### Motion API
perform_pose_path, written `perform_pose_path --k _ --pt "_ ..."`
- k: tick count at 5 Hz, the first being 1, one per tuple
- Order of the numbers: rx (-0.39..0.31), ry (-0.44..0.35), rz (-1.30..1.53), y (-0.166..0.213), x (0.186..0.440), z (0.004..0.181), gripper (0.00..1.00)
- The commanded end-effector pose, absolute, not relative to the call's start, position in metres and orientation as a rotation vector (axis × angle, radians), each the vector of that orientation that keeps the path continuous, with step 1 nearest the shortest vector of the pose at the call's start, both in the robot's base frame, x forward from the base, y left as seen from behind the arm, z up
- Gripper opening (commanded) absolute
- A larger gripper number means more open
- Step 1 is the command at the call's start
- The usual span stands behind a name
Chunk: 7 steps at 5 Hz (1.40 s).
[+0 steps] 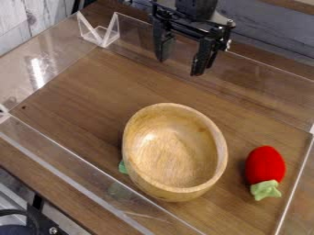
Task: Move the red object to the left side of the table
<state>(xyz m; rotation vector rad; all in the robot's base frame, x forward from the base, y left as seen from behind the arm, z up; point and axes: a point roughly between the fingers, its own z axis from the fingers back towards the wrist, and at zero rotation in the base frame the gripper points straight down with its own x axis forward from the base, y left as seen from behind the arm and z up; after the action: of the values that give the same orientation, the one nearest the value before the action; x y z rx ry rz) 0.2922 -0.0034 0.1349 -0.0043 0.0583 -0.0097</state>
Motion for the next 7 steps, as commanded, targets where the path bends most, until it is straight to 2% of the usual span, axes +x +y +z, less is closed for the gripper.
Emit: perform_pose_path --k 1,2,4,6,7 --pt "-0.008 0.088 -0.071 -0.010 0.290 0.128 1.00" --pt "-0.015 0.115 -0.082 -0.025 0.286 0.124 1.00" --pt "-0.021 0.095 -0.106 -0.084 0.278 0.132 1.00" --pt "-0.017 0.064 -0.266 -0.121 0.277 0.121 1.00" --pt "-0.012 0.051 -0.295 -0.130 0.279 0.106 1.00"
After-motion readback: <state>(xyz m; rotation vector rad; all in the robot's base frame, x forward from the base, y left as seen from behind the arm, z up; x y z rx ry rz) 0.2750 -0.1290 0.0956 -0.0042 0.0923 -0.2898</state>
